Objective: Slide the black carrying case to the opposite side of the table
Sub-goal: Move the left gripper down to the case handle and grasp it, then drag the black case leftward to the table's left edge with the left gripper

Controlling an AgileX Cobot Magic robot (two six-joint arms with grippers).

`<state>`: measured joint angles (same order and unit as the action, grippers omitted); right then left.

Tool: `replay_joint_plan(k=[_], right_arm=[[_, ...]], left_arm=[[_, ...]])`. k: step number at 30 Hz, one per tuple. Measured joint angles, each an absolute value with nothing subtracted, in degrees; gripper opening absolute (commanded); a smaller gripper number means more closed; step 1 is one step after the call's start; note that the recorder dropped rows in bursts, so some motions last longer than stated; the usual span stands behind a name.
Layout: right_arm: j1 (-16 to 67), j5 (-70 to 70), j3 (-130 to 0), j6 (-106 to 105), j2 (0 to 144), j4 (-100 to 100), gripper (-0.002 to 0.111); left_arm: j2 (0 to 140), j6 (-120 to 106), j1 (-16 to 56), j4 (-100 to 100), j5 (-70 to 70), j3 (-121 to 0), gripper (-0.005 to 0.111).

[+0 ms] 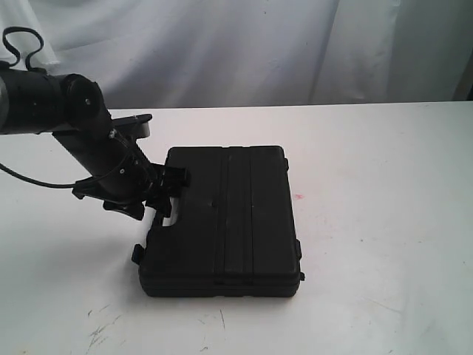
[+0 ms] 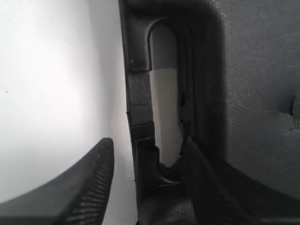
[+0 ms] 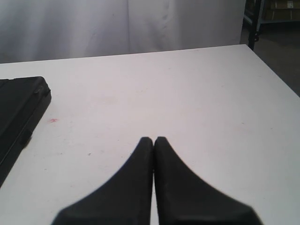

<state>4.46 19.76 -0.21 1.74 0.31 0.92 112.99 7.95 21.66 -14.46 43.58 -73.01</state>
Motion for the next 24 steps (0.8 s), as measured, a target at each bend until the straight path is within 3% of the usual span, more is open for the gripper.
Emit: replay_joint_plan(k=[5, 7, 9, 24], right_arm=[[4.5, 19.8, -0.2, 1.7, 0.3, 0.9, 0.000], [4.5, 19.8, -0.2, 1.7, 0.3, 0.9, 0.000], [4.5, 19.8, -0.2, 1.7, 0.3, 0.9, 0.000], [4.5, 19.8, -0.2, 1.7, 0.3, 1.0, 0.000]], left_arm=[[116.4, 7.7, 21.7, -14.6, 43.6, -73.0, 0.045], [117.2, 7.7, 21.7, -14.6, 43.4, -73.1, 0.027], [117.2, 7.6, 21.7, -15.1, 43.2, -73.2, 0.000], [117.2, 8.5, 20.1, -15.3, 44.3, -73.4, 0.000]])
